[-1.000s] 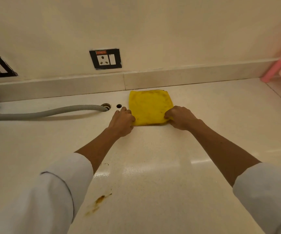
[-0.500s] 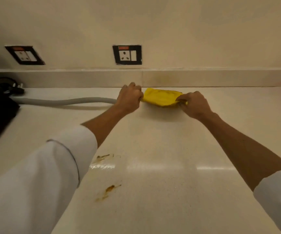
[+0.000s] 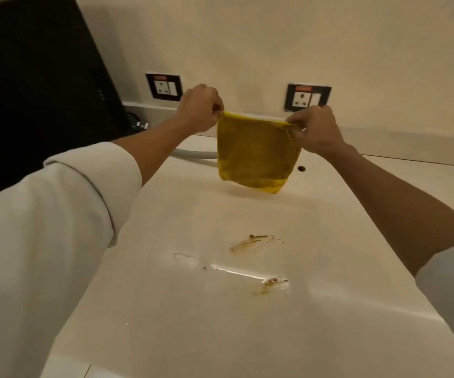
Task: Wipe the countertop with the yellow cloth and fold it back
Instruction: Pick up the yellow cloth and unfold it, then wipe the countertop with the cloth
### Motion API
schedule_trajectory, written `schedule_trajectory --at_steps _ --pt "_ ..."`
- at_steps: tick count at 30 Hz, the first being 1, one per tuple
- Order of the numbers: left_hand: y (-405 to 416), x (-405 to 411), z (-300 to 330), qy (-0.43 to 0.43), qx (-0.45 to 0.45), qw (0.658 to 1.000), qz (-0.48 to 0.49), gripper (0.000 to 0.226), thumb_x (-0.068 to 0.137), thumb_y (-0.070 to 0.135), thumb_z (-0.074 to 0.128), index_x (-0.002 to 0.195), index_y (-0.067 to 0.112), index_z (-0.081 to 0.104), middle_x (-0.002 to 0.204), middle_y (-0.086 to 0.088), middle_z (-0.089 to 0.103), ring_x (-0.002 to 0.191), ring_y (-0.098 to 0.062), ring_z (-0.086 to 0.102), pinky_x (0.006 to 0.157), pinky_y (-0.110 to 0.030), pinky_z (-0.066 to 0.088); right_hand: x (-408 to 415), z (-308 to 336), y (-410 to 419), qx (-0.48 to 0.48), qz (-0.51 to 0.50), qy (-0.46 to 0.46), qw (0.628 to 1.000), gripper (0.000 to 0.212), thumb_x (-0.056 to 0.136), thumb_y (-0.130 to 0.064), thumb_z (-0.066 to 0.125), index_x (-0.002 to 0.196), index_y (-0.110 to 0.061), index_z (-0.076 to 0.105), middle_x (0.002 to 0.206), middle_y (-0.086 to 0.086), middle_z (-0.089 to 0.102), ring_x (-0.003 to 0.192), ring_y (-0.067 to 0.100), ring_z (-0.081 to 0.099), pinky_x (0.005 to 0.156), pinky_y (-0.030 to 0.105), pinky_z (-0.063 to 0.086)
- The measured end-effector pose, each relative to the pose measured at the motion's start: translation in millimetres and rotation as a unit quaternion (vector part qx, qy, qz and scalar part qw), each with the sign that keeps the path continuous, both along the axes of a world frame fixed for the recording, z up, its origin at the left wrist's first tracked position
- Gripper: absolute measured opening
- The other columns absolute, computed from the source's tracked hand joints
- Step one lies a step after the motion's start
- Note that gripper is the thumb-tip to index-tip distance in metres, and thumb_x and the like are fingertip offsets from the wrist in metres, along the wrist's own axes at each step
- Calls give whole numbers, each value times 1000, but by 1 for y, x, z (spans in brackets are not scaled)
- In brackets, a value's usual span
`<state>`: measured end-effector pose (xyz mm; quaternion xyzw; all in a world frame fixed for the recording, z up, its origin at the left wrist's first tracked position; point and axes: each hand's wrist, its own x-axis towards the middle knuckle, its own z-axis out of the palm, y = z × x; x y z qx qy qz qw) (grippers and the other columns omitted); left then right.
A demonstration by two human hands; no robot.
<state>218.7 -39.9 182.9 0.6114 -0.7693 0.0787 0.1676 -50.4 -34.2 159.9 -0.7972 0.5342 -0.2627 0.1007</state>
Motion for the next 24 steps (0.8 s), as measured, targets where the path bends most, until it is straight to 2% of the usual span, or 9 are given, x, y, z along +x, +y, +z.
schedule_trajectory --at_steps 4,8,11,14,18,22,24 --pt "22 69 19 47 0 999 23 19 86 18 65 101 10 74 103 -10 72 93 -24 64 85 -42 56 69 12 13 -29 22 -17 999 27 85 -12 60 106 -9 76 102 13 77 91 28 71 85 43 59" --pt "65 123 5 72 -2 997 35 14 83 13 68 96 9 72 98 -9 71 91 -21 64 85 -37 55 119 -1 41 -35 41 -19 998 26 84 -12 62 105 -14 77 102 8 78 91 26 71 85 44 59" --pt "108 152 -32 54 8 998 39 12 82 12 68 93 11 72 96 -8 70 90 -21 61 82 -36 53 146 -33 73 -20 51 5 998 25 84 -13 63 104 -18 77 103 6 78 94 29 70 90 42 55" --pt "155 174 -85 13 62 998 25 14 81 13 67 93 14 74 98 -6 70 93 -25 59 82 -38 50 160 -76 113 23 73 43 996 24 84 -14 64 104 -21 76 99 8 77 93 32 68 86 43 54" --pt "215 191 -153 -21 143 989 -31 14 84 16 63 91 15 75 96 -6 71 92 -28 61 78 -39 48 163 -126 166 55 168 135 975 21 85 -15 66 103 -22 76 97 6 77 88 30 69 82 41 52" --pt "241 197 -179 3 143 988 -51 15 83 16 67 95 12 75 96 -8 72 91 -27 63 73 -39 50 156 -135 181 110 208 185 954 30 83 -35 68 111 -27 72 110 0 74 102 23 66 90 40 48" --pt "245 197 -179 43 129 990 -26 28 80 22 70 106 13 71 105 -7 71 99 -25 62 78 -39 51 154 -129 166 130 193 168 958 41 81 -46 70 117 -26 70 116 2 73 106 25 66 94 42 49"
